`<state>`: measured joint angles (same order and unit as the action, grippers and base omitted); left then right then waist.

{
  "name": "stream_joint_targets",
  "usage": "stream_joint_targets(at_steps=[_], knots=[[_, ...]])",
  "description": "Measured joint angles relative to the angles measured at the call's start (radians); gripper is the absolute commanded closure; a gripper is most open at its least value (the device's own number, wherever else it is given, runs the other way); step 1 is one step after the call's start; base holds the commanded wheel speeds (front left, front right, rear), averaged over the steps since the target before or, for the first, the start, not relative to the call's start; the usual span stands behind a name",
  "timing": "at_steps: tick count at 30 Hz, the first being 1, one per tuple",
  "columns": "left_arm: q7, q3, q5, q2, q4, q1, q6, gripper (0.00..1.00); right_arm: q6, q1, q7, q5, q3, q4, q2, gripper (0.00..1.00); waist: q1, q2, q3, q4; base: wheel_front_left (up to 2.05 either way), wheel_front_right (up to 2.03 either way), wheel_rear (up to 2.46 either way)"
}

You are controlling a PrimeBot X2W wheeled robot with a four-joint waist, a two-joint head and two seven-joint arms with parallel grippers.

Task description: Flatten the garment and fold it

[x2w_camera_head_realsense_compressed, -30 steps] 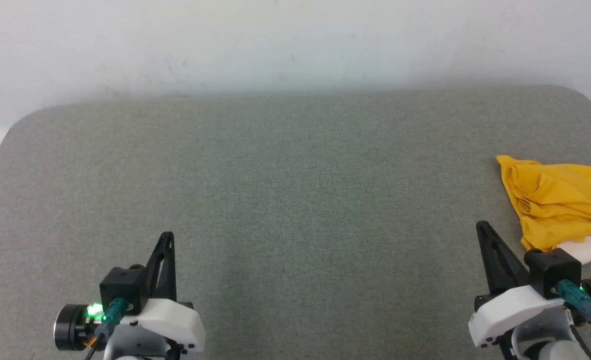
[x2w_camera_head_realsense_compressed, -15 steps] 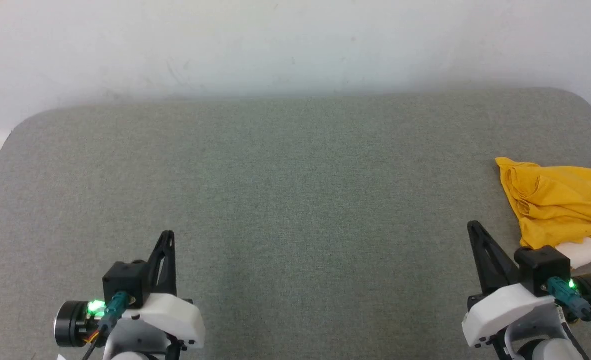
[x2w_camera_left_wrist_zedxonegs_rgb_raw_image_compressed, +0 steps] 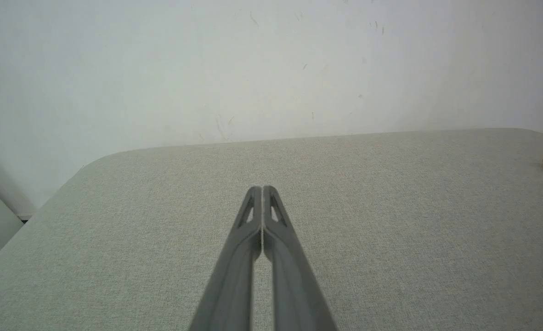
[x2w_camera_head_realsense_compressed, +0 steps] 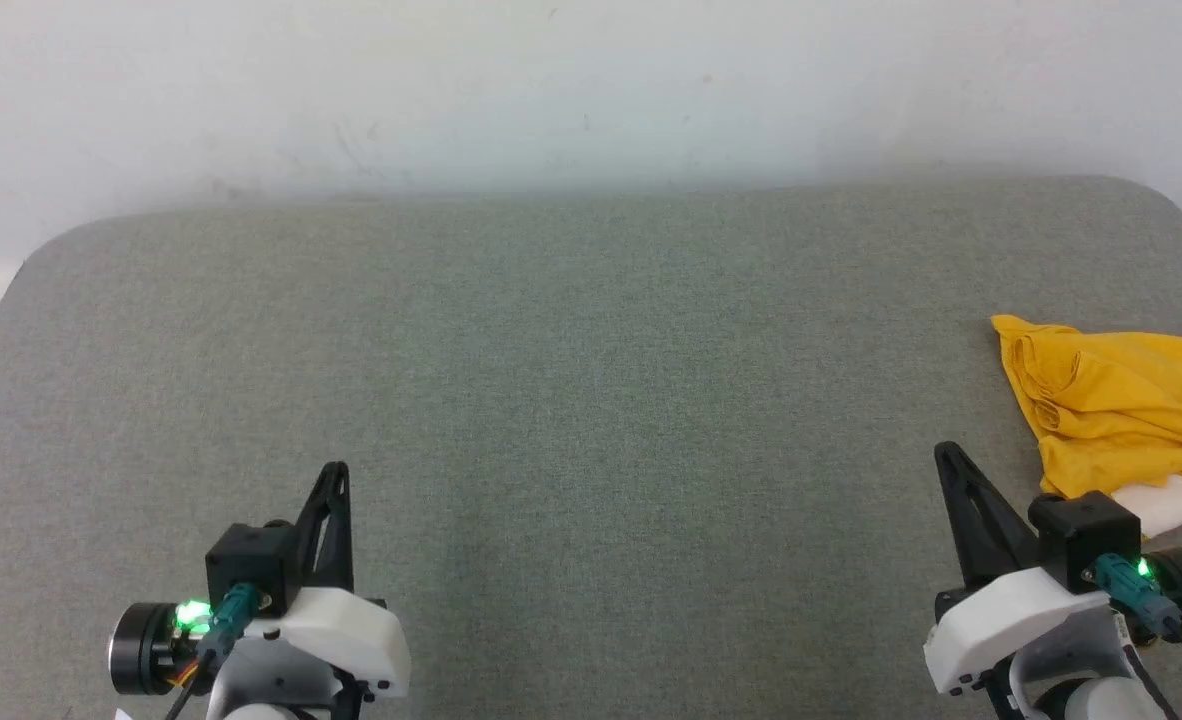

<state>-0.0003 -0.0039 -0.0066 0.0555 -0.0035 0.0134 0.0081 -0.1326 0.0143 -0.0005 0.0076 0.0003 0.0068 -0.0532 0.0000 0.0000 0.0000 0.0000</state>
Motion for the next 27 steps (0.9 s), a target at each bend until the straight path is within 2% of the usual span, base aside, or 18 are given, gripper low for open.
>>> stream_joint_targets(at_steps=[27], knots=[[0.0,0.0,0.0,0.0,0.0,0.0,0.0,1.0,0.0,0.0,0.0,0.0,0.0,0.0,0.0,1.0,0.0,0.0,0.0,0.0,0.0,0.0,0.0]])
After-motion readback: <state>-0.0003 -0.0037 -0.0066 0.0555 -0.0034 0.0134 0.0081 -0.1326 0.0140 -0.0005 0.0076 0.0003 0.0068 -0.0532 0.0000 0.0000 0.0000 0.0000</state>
